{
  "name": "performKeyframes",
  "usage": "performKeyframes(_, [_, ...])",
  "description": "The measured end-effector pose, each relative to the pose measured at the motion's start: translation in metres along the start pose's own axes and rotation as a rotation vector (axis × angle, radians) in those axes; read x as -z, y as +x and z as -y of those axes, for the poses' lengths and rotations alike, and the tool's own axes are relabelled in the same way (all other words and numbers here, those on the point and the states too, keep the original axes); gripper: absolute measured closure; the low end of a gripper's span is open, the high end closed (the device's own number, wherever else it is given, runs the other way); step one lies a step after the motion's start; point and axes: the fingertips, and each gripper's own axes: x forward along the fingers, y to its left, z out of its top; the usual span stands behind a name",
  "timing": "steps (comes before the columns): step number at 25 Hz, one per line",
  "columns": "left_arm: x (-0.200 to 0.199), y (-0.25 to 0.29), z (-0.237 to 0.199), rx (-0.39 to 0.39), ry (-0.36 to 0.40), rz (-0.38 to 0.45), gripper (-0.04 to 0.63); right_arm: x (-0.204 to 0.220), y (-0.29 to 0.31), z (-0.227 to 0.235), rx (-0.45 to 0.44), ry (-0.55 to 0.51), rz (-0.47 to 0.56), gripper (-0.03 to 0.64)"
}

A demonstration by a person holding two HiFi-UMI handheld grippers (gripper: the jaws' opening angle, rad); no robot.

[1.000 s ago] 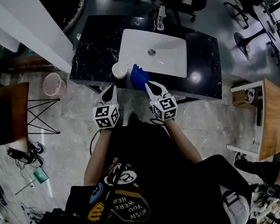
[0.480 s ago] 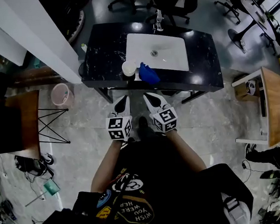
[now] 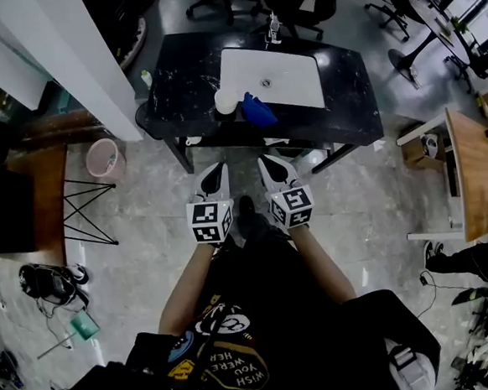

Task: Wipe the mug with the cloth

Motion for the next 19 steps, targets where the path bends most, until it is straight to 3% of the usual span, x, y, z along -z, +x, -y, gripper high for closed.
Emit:
performKeyframes(5, [0.012,-0.013,0.006,0.007,-0.027,-0.006,0.591,0.001,-0.017,-0.007,0.022,0.003,0.014,0.617])
performKeyframes(19, [0.018,-0.020,0.028,0.062,0.006,-0.019,0.591,0.012,-0.035,-0.020,0.023,-0.001,-0.007,0.617])
